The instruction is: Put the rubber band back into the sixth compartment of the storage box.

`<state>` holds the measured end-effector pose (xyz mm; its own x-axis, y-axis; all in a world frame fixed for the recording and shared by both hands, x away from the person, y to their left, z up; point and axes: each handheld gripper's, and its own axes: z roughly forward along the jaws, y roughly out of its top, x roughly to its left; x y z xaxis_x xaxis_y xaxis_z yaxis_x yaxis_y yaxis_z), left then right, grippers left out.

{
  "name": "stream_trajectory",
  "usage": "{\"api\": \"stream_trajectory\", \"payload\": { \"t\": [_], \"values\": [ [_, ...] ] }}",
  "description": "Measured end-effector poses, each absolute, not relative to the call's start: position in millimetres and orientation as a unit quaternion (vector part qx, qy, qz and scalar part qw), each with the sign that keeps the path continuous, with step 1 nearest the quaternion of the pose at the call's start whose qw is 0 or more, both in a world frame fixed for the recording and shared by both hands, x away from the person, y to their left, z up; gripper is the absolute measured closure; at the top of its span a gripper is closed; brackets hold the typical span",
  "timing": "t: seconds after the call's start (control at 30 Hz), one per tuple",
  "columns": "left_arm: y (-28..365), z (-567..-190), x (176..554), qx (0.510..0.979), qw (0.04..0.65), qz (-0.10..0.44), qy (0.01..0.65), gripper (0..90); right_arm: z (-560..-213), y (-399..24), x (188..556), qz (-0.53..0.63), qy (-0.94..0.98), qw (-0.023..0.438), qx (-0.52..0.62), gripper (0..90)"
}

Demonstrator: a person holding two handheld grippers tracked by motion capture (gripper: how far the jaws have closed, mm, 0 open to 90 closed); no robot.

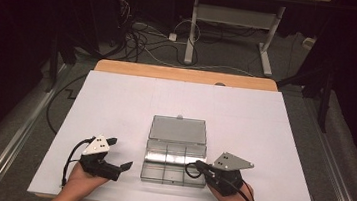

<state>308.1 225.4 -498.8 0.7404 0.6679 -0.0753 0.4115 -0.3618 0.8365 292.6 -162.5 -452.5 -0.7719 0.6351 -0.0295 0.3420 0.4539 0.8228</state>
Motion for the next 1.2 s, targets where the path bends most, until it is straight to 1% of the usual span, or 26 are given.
{"api": "stream_trajectory", "payload": {
  "t": [0.7, 0.73, 0.83, 1.07, 1.2],
  "values": [
    [225, -499, 308, 0.814, 0.458, 0.141, 0.33, 0.0, -461, -163, 289, 0.413, 0.847, 0.169, 0.29, 87.8],
    [225, -499, 308, 0.814, 0.458, 0.141, 0.33, 0.0, -461, -163, 289, 0.414, 0.846, 0.168, 0.29, 87.2],
    [225, -499, 308, 0.813, 0.458, 0.141, 0.33, 0.0, -461, -164, 289, 0.418, 0.844, 0.166, 0.293, 81.1],
    [225, -499, 308, 0.813, 0.458, 0.141, 0.331, 0.0, -454, -175, 289, 0.44, 0.831, 0.164, 0.299, 78.5],
    [226, -499, 308, 0.812, 0.459, 0.14, 0.332, 0.0, -452, -181, 290, 0.446, 0.821, 0.17, 0.311, 71.9]
  ]
}}
